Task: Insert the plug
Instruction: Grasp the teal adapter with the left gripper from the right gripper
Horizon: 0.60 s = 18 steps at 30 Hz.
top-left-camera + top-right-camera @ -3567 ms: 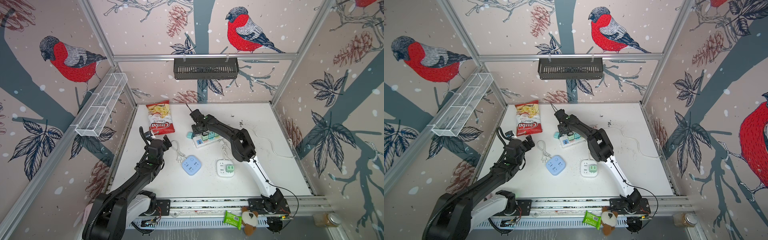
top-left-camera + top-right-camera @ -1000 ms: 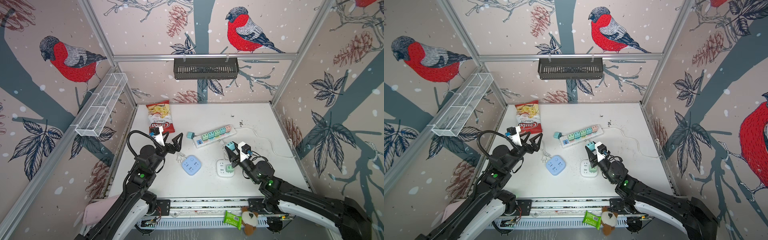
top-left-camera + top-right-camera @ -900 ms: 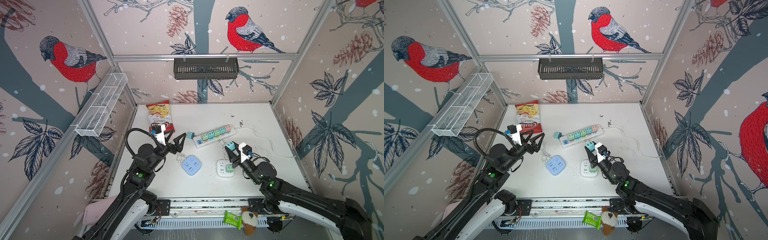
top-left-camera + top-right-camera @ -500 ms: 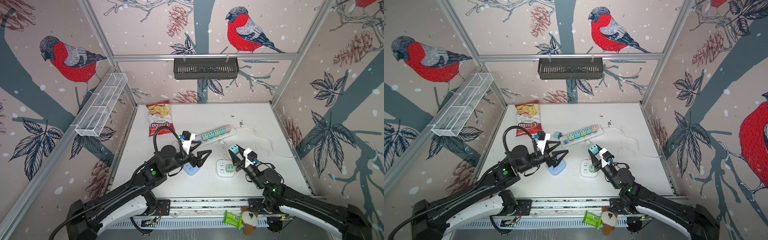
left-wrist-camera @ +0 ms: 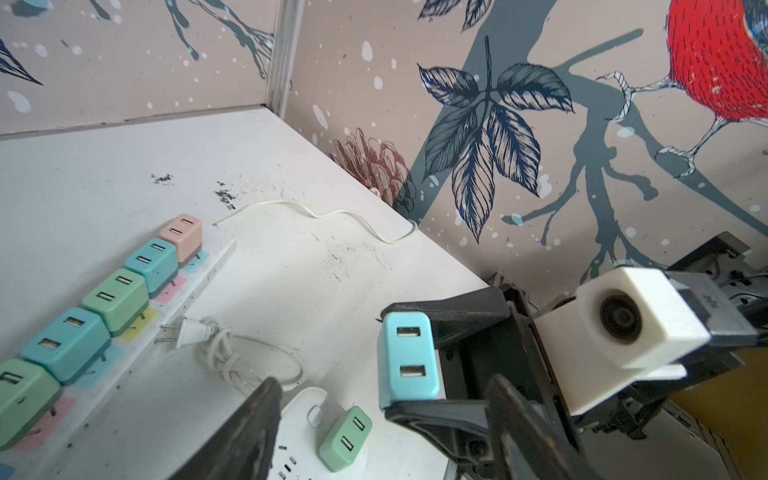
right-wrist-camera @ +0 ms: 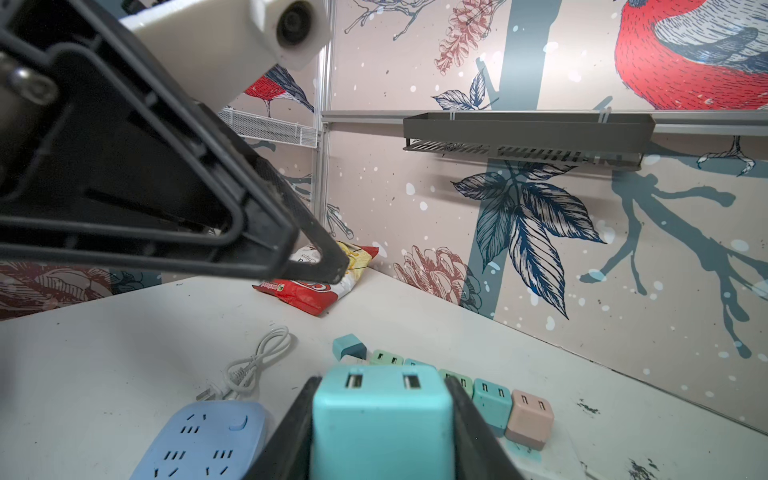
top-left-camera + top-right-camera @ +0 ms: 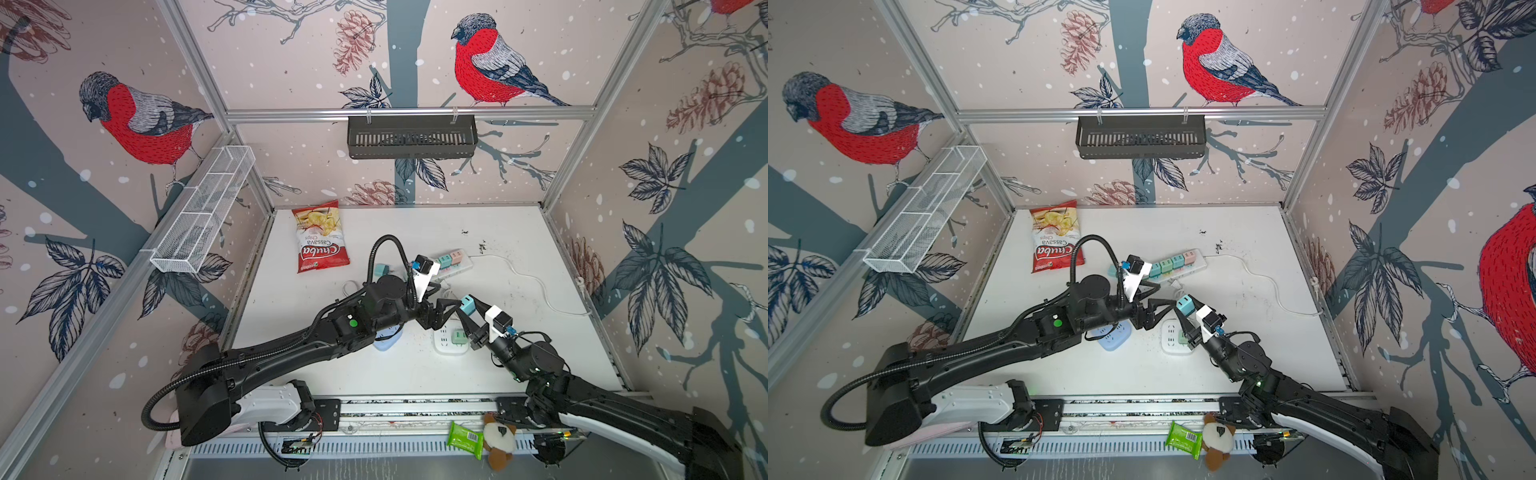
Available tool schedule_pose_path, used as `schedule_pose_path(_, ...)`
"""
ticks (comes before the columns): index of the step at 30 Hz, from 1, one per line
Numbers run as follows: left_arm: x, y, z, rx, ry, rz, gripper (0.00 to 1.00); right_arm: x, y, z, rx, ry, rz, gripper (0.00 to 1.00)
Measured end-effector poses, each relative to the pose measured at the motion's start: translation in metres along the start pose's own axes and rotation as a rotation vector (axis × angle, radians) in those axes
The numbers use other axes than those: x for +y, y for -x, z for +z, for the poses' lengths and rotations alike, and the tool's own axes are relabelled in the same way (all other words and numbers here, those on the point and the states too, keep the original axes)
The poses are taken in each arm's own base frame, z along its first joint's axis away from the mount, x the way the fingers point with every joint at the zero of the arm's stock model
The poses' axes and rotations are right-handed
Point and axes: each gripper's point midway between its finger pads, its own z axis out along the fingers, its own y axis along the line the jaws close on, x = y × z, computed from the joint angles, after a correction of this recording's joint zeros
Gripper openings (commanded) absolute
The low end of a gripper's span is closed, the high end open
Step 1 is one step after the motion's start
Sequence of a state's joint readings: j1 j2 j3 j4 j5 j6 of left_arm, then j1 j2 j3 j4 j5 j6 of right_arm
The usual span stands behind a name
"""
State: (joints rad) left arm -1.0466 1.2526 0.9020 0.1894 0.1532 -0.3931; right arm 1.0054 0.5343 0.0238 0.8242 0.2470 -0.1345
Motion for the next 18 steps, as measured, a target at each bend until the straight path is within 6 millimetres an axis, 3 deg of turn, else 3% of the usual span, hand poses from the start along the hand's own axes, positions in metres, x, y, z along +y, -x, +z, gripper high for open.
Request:
schedule_pose_path(4,-0.012,-0.003,0.012,0.045,-0.011,0.021,0.74,0.005,0.002,-0.003,-0.016,0.024,-0.001,0.03)
schedule_pose_path(8,-0.006,-0.018,0.021,0.116,0.026,0.031,0.72,0.009,0.007,-0.005,-0.032,0.038,-0.011,0.02)
schedule_pose_path(12,-0.004,-0.012,0.028,0.133,0.056,0.048,0.70,0.009,0.011,-0.008,-0.053,0.043,-0.010,0.03)
schedule_pose_path(18,-0.001,-0.022,0.035,0.179,0.065,0.051,0.63,0.012,0.008,-0.009,-0.040,0.053,-0.034,0.03)
